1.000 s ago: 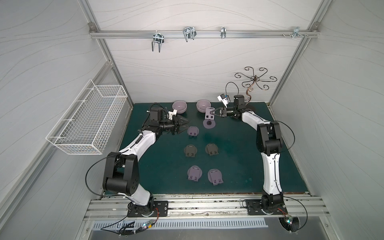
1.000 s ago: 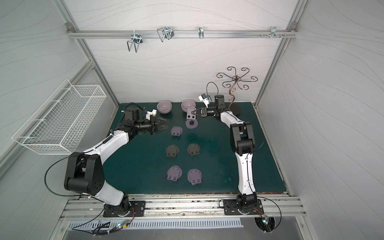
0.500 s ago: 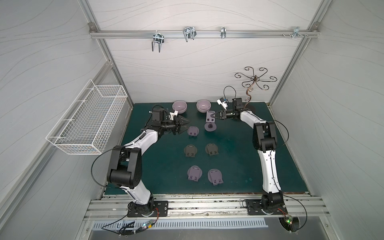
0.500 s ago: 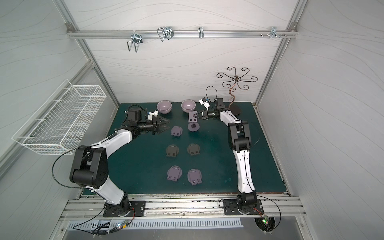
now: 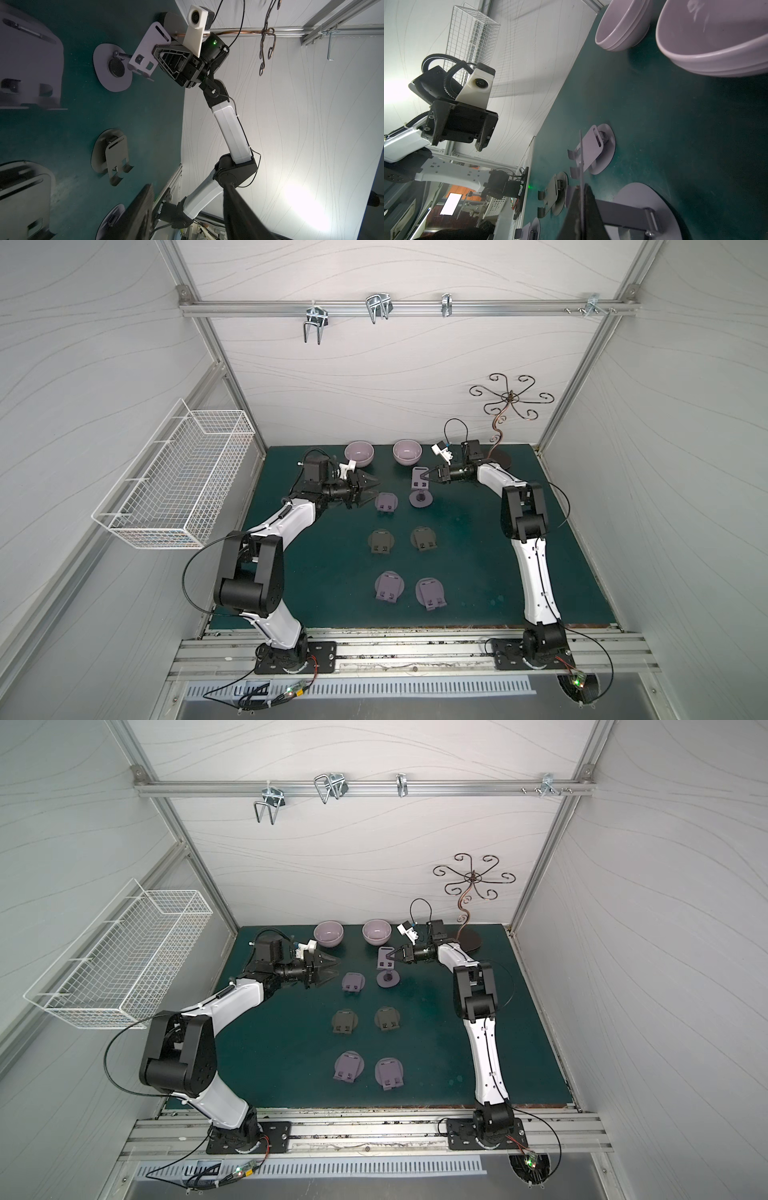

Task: Open the phone stand
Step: Place the phone stand at the center of the board.

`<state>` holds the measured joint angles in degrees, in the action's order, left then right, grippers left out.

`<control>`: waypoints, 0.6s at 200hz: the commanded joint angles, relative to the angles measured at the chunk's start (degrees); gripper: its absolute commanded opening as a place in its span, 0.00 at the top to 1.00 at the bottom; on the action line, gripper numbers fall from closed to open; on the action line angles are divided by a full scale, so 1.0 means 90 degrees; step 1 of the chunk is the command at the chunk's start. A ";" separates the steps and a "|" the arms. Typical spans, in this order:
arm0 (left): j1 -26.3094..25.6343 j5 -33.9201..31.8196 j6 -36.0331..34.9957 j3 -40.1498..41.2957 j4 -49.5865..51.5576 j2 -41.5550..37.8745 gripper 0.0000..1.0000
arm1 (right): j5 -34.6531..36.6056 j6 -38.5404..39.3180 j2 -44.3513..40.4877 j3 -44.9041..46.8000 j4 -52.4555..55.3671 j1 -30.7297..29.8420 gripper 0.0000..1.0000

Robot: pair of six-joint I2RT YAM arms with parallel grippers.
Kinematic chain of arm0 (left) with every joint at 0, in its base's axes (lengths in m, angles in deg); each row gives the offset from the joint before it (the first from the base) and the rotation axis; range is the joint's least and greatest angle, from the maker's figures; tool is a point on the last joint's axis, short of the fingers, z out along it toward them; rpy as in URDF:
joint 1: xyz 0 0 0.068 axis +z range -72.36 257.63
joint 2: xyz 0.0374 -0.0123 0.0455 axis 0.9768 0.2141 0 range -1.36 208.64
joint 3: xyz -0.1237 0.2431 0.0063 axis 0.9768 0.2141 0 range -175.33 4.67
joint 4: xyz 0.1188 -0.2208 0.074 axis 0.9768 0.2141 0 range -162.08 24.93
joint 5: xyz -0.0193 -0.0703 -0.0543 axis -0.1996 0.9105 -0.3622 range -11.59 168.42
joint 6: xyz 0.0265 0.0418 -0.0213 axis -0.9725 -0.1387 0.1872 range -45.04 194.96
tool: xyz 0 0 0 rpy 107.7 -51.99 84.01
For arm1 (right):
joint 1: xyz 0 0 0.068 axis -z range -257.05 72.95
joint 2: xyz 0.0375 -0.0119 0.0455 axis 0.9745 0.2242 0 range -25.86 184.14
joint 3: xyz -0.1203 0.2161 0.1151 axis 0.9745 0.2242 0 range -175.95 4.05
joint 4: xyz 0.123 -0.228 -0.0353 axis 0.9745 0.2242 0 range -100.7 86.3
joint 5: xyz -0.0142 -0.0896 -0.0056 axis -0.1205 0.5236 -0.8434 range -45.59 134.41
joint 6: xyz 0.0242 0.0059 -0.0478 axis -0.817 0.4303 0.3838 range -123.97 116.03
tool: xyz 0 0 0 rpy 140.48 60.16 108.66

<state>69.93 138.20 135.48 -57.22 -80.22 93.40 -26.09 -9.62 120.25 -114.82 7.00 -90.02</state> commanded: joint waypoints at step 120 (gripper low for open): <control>-0.0009 -0.0443 -0.1526 -0.0535 0.1054 0.0270 0.40 | 0.0910 0.0079 -0.1224 0.1091 0.0323 0.0508 0.51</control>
<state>69.93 137.22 127.69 -58.37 -73.11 94.12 -19.95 -8.60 115.59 -107.43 9.45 -87.77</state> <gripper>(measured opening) 0.601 0.493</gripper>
